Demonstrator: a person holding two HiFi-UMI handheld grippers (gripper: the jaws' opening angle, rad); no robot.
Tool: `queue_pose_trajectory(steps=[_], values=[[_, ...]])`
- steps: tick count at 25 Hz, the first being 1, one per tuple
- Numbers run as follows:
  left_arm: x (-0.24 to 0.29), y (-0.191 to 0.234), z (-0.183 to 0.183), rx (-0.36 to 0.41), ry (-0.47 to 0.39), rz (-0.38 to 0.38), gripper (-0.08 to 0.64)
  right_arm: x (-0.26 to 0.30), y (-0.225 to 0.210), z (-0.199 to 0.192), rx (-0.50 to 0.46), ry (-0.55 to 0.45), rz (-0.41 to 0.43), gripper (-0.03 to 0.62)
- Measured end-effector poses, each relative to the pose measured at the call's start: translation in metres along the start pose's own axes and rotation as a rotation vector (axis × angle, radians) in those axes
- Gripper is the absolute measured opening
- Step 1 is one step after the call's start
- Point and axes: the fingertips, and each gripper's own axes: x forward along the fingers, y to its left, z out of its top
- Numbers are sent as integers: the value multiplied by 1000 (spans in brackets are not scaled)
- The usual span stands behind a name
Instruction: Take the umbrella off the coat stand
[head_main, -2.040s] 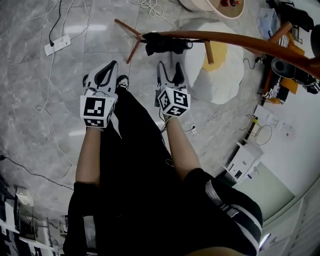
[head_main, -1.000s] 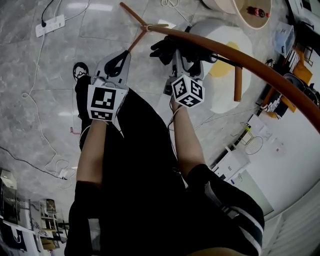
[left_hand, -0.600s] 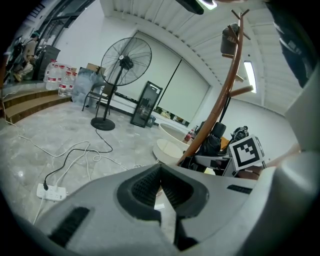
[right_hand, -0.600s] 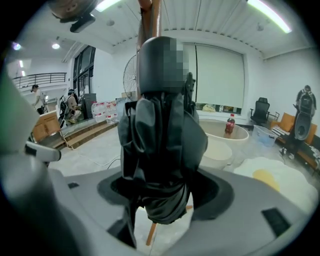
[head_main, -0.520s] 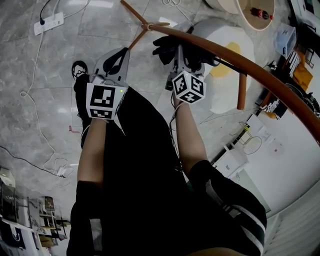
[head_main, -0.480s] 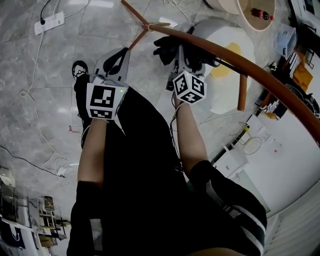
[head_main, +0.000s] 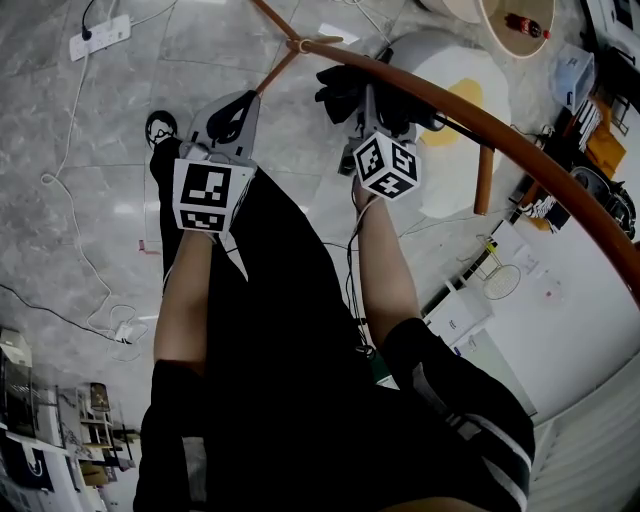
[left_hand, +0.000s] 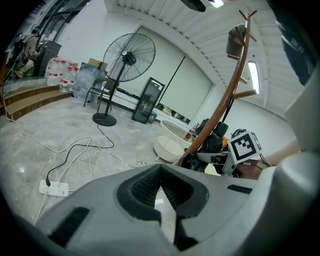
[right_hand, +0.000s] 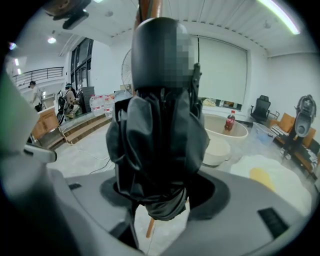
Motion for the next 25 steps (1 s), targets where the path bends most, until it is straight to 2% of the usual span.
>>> queue_pose_trajectory(steps=[10, 15, 21, 25], values=[[-16, -22, 11, 40, 44, -58, -2, -13, 14, 0, 70, 88, 27, 264], [-22, -27, 10, 51, 55, -79, -2, -15, 16, 1, 84, 70, -11, 262], [-25, -38, 11, 82, 71, -112, -2, -33, 23, 11, 106, 54, 35, 261], [-30, -42, 17, 85, 59, -126, -2, -41, 29, 17, 82, 61, 44, 259]])
